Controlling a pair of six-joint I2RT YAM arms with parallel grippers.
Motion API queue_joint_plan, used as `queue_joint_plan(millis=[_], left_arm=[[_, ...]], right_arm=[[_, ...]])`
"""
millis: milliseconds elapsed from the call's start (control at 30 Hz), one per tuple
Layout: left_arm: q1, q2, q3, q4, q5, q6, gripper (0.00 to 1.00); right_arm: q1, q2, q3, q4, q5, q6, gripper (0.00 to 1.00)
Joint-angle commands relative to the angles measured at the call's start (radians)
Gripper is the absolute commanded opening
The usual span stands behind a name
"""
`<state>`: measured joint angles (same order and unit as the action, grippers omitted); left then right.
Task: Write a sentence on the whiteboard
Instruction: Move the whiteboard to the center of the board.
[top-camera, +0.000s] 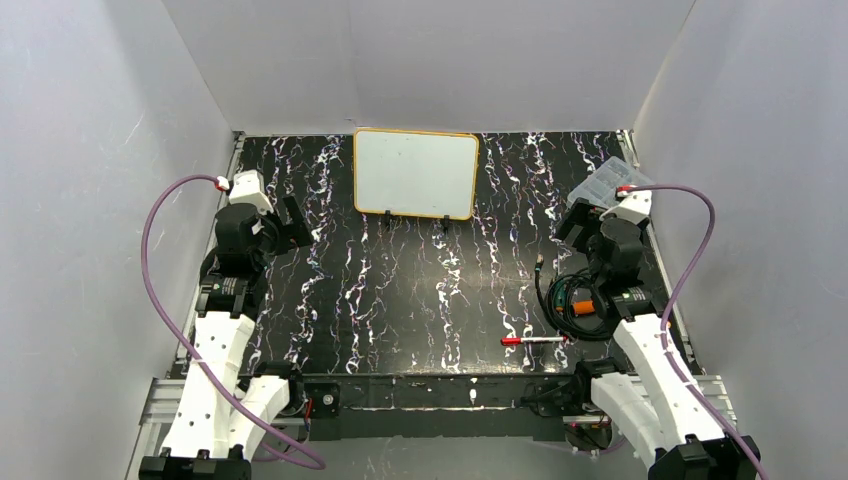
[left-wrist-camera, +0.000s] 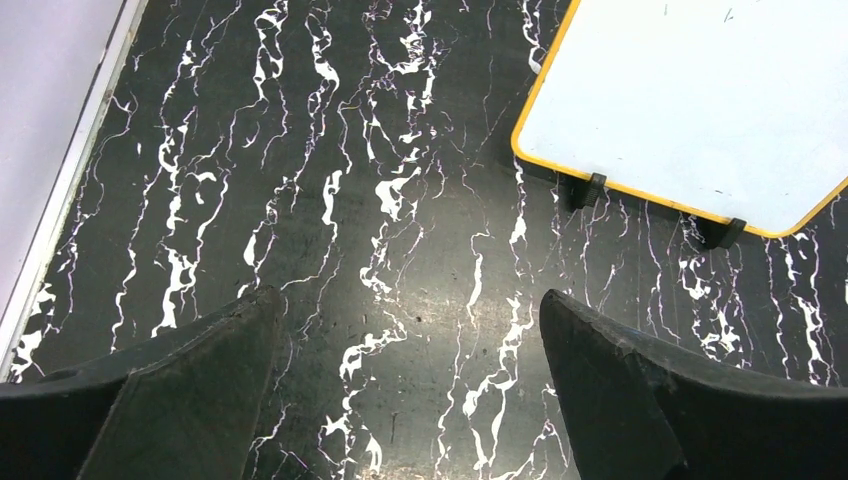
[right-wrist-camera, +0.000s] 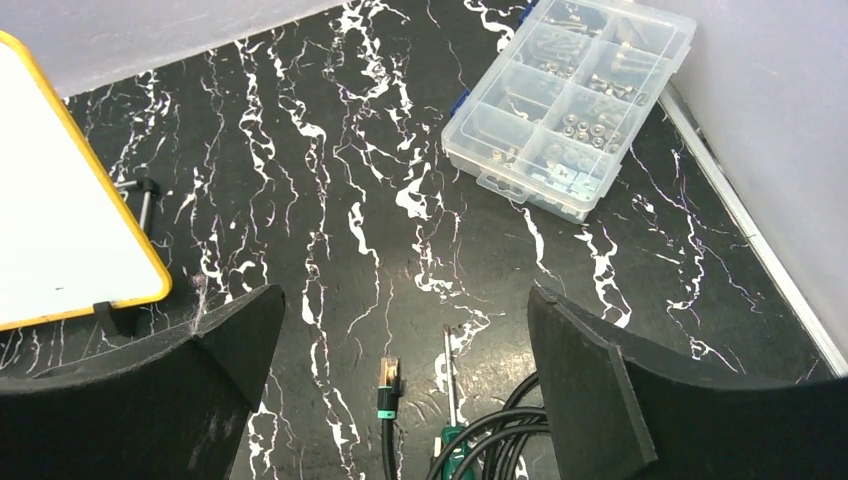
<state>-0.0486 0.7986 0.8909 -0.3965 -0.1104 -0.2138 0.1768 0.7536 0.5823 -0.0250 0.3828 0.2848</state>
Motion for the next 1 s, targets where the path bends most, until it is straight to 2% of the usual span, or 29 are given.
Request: queue_joint_plan(millis=[0,167,300,400,500,533,600,667,800,967], left_arm=[[0.005,-0.004,0.001,0.018,0.014,-0.013,0.99],[0.004,0.021,-0.004,0.015,0.012,-0.059,0.99],[0.002,0.079,-0.025,0.020,0.176,-0.098,0.99],[-0.027,0.123,-0.069,0.077,0.222,-0.203,0.99],[-0.141,0.167,-0.138,0.193,0.134,-0.257,0.99],[-0.192,0.201,-0.148,0.230,0.062,-0.255,0.99],[-0.269,0.293,-0.140,0.280,0.019,-0.253,0.96],[-0.310,0.420,-0.112,0.306,0.018,-0.263,0.94],[-0.383,0.560,-0.081,0.406,-0.022,-0.254,0.86],[-0.444,0.731,0.007,0.451,-0.124,-0.247,0.70]], right_arm=[[-0.003,0.018,0.052,0.037,-0.003,0.001,1.00],[-0.004,0.027,0.051,0.043,-0.055,-0.006,1.00],[-0.003,0.070,0.042,0.070,-0.200,-0.011,1.00],[-0.002,0.135,0.036,0.084,-0.308,0.031,1.00],[0.003,0.192,0.029,0.101,-0.375,0.066,1.00],[0.006,0.205,0.028,0.103,-0.400,0.070,1.00],[0.010,0.220,0.030,0.099,-0.406,0.074,1.00],[0.013,0.216,0.036,0.087,-0.389,0.072,1.00],[0.015,0.187,0.037,0.072,-0.352,0.069,1.00],[0.016,0.169,0.027,0.063,-0.333,0.067,1.00]])
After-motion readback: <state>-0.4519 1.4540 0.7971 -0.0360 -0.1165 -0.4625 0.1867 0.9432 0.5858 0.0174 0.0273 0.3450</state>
